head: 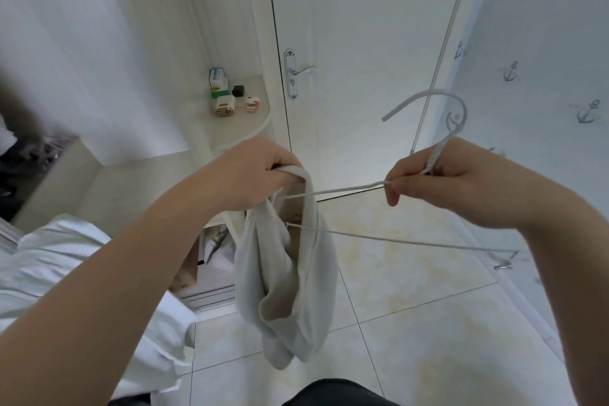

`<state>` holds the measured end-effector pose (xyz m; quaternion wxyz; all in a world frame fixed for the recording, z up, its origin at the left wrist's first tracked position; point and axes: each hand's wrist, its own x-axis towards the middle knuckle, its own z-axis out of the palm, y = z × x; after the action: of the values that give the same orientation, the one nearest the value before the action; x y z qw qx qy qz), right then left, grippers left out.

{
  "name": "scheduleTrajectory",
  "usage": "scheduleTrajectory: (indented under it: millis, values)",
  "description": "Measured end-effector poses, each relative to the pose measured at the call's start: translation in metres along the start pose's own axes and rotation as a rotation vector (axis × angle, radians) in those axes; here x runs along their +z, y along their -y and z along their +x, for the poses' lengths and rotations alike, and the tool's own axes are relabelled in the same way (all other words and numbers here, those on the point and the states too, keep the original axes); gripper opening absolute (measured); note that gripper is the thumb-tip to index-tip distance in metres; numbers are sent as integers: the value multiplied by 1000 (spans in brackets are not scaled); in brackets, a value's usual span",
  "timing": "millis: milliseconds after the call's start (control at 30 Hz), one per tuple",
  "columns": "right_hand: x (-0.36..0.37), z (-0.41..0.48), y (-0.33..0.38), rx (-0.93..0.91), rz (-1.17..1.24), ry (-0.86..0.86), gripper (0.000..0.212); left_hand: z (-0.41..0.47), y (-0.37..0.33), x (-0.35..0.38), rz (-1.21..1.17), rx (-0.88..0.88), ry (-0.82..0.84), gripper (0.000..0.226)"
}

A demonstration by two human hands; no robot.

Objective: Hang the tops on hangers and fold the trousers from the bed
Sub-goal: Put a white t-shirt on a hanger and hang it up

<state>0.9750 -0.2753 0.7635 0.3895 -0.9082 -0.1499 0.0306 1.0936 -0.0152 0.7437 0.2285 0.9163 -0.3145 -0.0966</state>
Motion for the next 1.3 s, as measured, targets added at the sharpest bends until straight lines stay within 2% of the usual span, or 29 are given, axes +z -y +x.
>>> scheduleTrajectory:
  millis: [133, 233, 367, 500, 600, 667, 700, 800, 900, 1000, 1067, 1200, 1300]
  values:
    - [14, 30, 1, -41, -108, 117, 25, 2, -8, 5, -115, 38, -14, 19]
    - [70, 50, -7, -84, -135, 144, 21, -2, -15, 12, -193, 98, -22, 36]
    - [132, 47, -26, -28, 157, 6, 26, -7, -10, 21, -178, 10, 22, 38]
    - [144, 47, -21, -105, 426, -123, 30, -12, -15, 29, -149, -26, 74, 35]
    - [143, 46, -21, -112, 614, -161, 46, -18, -13, 24, -159, -30, 73, 15]
    - [137, 45, -24, -98, 726, -184, 36, -29, -5, 13, -66, -35, 59, 38]
    - [132, 45, -27, -94, 766, -194, 29, -36, 1, 7, 62, -13, 46, 49]
    - [118, 47, -32, -98, 795, -197, 24, -59, 14, -5, 438, 123, -116, 54]
    - [113, 50, -30, -112, 784, -209, 24, -67, 11, -1, 505, 290, -309, 48]
    - [113, 58, -23, -110, 867, -272, 15, -64, 0, 10, 508, 259, -290, 58]
    - [113, 63, -19, -129, 840, -285, 17, -62, -2, 18, 492, 212, -263, 63]
    - [116, 63, -18, -135, 652, -348, 18, -57, 12, 22, 370, 163, -195, 50]
    - [117, 51, -33, -178, 332, -633, 15, -59, 28, 17, 254, 126, -327, 30]
